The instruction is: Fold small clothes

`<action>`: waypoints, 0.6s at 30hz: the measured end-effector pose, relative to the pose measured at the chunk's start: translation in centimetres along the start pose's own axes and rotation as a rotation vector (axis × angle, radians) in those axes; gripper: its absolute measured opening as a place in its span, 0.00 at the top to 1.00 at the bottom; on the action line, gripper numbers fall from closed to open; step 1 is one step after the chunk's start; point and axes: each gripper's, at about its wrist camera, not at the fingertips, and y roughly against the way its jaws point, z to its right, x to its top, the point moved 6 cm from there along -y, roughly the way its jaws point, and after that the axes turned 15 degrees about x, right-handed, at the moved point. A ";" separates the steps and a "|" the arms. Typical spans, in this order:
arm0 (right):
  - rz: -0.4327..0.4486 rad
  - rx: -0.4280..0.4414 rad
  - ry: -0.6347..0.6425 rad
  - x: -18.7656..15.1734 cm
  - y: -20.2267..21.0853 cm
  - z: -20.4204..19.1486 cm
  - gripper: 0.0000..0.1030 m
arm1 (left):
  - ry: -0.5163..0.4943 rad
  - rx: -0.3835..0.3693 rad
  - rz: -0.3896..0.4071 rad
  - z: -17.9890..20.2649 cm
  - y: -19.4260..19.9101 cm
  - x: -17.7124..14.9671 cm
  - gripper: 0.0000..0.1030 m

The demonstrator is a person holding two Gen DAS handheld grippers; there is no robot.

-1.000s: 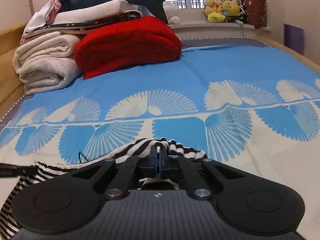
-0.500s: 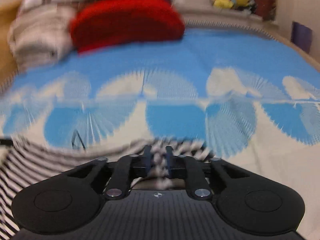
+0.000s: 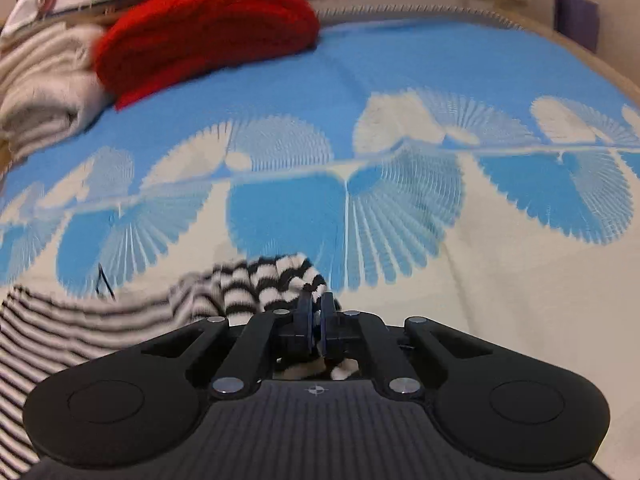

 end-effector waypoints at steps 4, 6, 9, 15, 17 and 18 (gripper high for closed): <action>0.188 -0.014 -0.018 2.4 1.8 -0.5 0.98 | -0.060 0.059 0.086 0.4 0.7 0.4 0.99; 0.194 -0.042 0.006 2.8 1.5 -0.7 0.98 | -0.162 0.098 -0.022 1.5 -1.3 -1.7 0.98; 0.026 -0.135 0.050 1.4 -1.6 -0.5 0.97 | -0.271 0.131 -0.178 2.2 -3.3 -4.7 0.90; -0.113 -0.163 -0.039 -0.8 -1.2 1.3 0.74 | -0.177 0.129 -0.180 0.0 0.3 -3.6 0.57; -0.114 -0.137 -0.075 -1.2 0.5 1.5 0.73 | -0.148 0.126 -0.231 -1.0 1.3 -3.9 0.57; -0.114 -0.121 -0.092 -1.4 1.5 1.7 0.73 | -0.128 0.106 -0.266 -1.5 1.8 -4.4 0.57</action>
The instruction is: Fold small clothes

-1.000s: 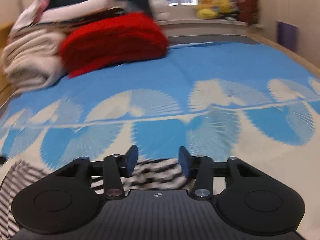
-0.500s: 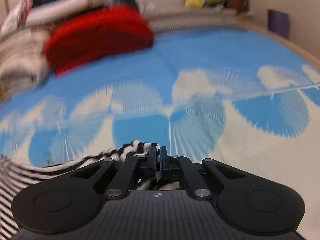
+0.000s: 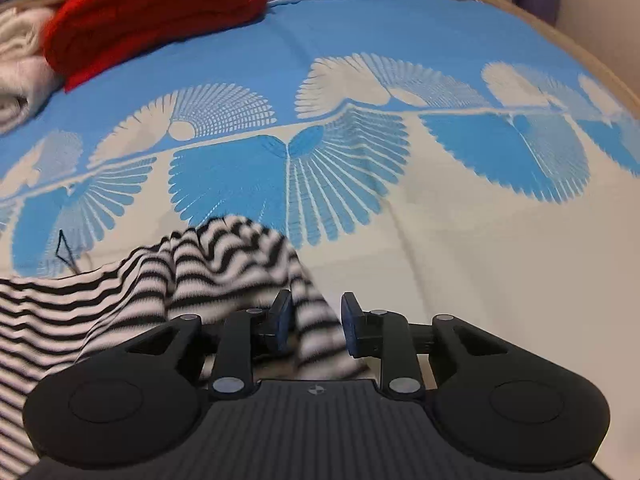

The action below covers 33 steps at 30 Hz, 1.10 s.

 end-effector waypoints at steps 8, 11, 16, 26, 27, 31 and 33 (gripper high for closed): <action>-0.137 0.108 -0.098 -6.2 4.6 3.3 0.67 | -0.041 -0.153 -0.202 -1.4 1.6 -7.0 0.51; -0.236 0.122 -0.078 -9.3 5.1 3.7 0.65 | -0.107 -0.178 -0.213 -2.0 1.8 -9.8 0.51; -0.243 0.137 -0.088 -11.2 6.8 4.5 0.67 | -0.133 -0.158 -0.189 -3.8 2.4 -11.6 0.98; -0.049 0.136 -0.217 -8.2 12.4 6.8 1.00 | -0.225 -0.065 -0.158 -5.5 5.1 -12.0 0.99; -0.097 0.149 -0.218 -8.9 11.6 6.6 0.97 | -0.260 -0.039 -0.188 -5.2 4.6 -12.6 0.99; -0.150 0.138 -0.176 -10.0 9.6 5.4 0.71 | -0.222 -0.045 -0.185 -5.2 4.4 -11.9 0.82; -0.165 0.150 -0.175 -10.3 8.8 5.1 0.56 | -0.166 -0.083 -0.161 -5.3 4.8 -10.9 0.64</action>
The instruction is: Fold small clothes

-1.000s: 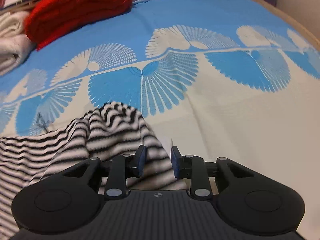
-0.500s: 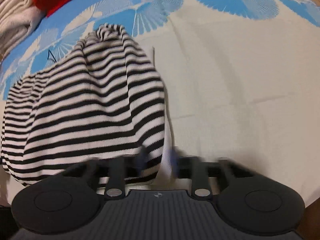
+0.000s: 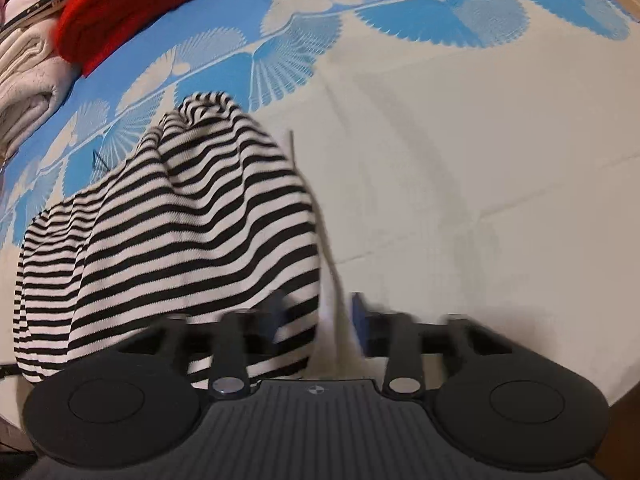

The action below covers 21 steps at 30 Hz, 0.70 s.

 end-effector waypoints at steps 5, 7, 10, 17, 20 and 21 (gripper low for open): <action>-0.085 0.008 0.028 -0.4 -2.7 0.0 0.67 | 0.066 -0.040 -0.006 0.9 -0.7 1.5 0.61; -0.104 0.014 0.083 -0.8 -3.1 -0.8 0.84 | 0.043 -0.049 -0.019 1.3 -1.2 0.8 0.76; -0.079 0.032 0.103 -0.4 -2.0 -1.6 0.91 | -0.073 -0.041 0.025 1.7 -1.2 0.4 1.00; -0.103 0.004 0.065 0.0 -0.3 0.4 0.93 | -0.069 0.031 -0.003 -2.3 -1.8 -0.5 1.00; -0.131 -0.015 0.077 0.0 -1.2 0.1 0.91 | -0.022 -0.011 -0.005 -3.0 -1.1 0.1 0.99; -0.125 -0.018 0.082 0.3 -1.3 -0.2 0.87 | -0.006 -0.038 0.026 -3.1 -0.2 0.6 0.99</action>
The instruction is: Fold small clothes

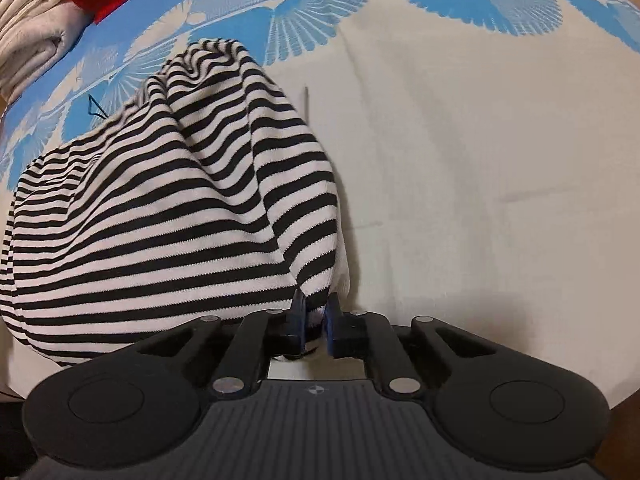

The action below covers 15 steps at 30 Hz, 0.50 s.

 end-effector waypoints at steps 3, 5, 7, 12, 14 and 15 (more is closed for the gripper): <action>0.082 -0.036 0.003 1.0 1.4 -0.3 0.79 | 0.029 -0.080 0.065 0.3 2.0 1.3 0.90; 0.164 -0.046 0.019 1.8 2.7 -0.7 0.79 | 0.020 -0.107 0.085 1.2 2.7 1.8 0.86; 0.220 -0.006 0.040 2.4 3.4 -1.5 0.79 | -0.016 -0.127 0.091 2.6 2.9 2.2 0.84; 0.120 0.022 0.115 1.8 0.6 -2.5 0.78 | -0.125 -0.128 0.086 6.3 2.4 2.5 0.77; 0.012 -0.068 0.101 0.8 -1.3 -1.3 0.78 | -0.147 -0.129 0.093 7.6 2.3 3.0 0.74; -0.010 -0.097 0.089 0.5 -1.7 -0.9 0.78 | -0.155 -0.131 0.098 8.2 2.2 3.3 0.73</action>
